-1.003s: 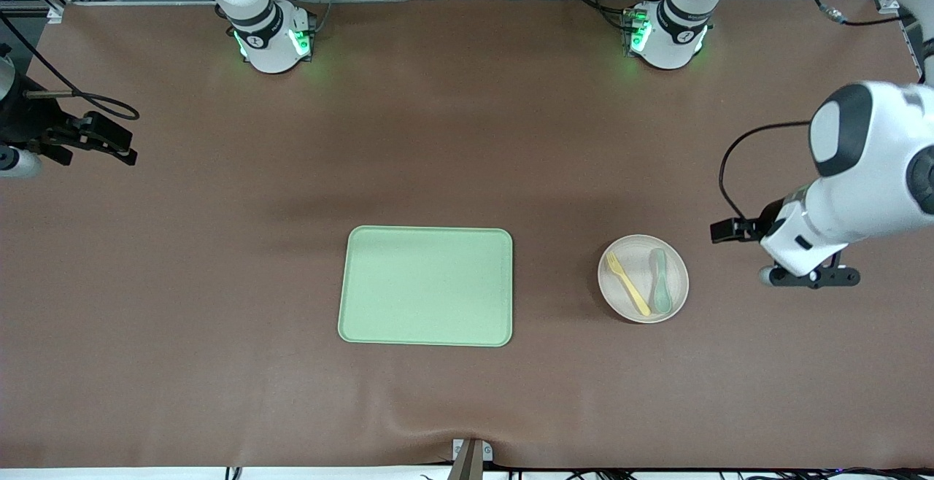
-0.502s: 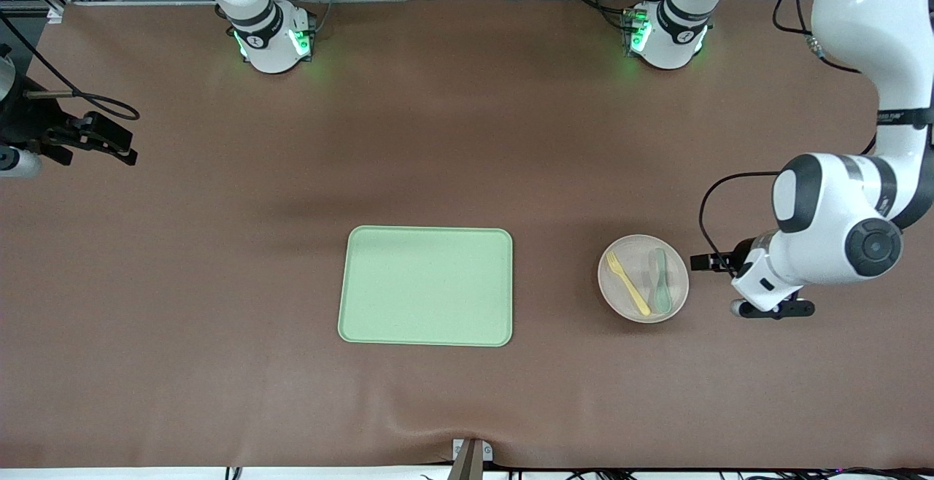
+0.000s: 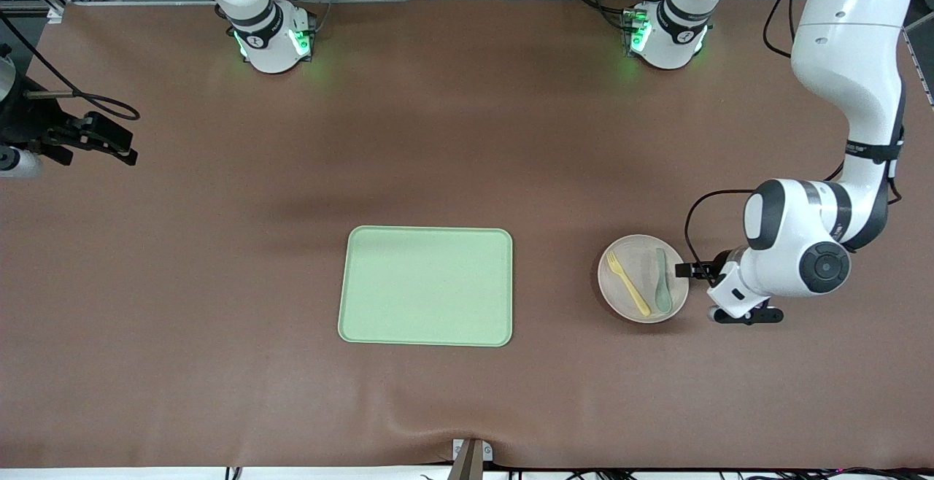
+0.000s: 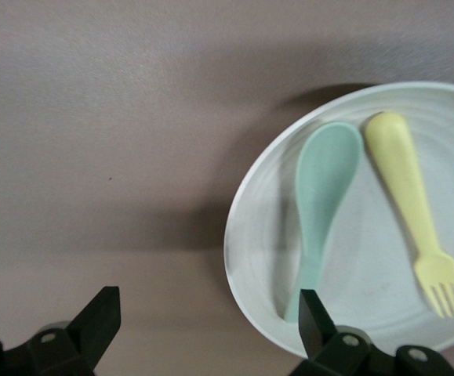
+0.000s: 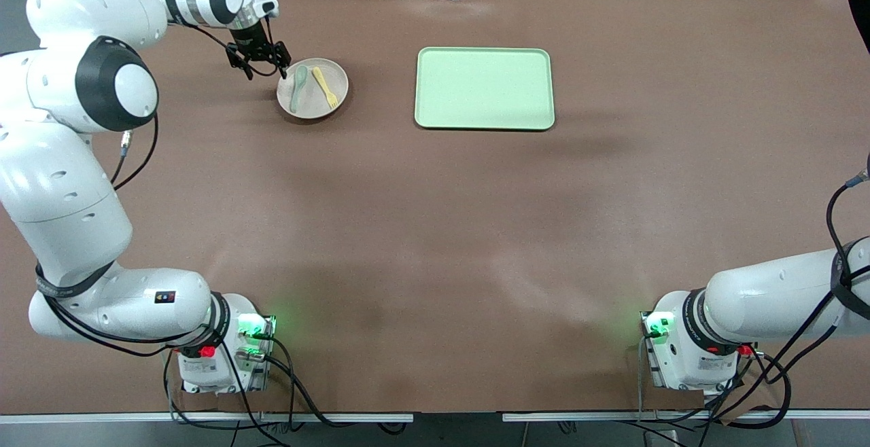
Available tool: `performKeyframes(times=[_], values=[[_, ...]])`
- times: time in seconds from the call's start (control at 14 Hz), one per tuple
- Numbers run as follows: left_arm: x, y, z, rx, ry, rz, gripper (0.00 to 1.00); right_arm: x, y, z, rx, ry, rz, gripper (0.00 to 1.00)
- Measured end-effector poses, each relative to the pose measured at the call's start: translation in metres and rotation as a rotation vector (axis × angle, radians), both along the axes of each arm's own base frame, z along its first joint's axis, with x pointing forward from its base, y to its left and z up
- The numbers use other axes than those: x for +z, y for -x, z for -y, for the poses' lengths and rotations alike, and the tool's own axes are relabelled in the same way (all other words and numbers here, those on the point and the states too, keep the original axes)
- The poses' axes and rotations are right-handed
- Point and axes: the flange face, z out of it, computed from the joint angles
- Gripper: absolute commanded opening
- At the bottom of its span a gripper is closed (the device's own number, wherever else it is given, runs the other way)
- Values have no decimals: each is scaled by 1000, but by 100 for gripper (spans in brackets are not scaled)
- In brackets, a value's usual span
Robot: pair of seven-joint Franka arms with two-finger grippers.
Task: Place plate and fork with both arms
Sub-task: 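Reach the left gripper down to the white plate's rim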
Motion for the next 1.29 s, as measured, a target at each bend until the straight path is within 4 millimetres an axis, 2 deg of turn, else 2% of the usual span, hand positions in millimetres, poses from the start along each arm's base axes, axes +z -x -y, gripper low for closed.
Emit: performKeyframes(times=[0.29,0.86,0.93,1.0,1.07,1.29], values=[[-27,1,-1,-11,-9,-5,100,0,0,0,0,0,0,100],[-44,0,0,-20,-12,8,100,0,0,1,-1,0,0,100],[-46,1,0,-21,-13,6,65,0,0,1,-1,0,0,100],[-48,1,-1,-21,-13,5,15,0,0,1,-1,0,0,100],[-48,1,-1,-22,-13,5,0,0,0,1,-1,0,0,100],[-48,1,0,-23,-13,5,0,0,0,1,-1,0,0,100]])
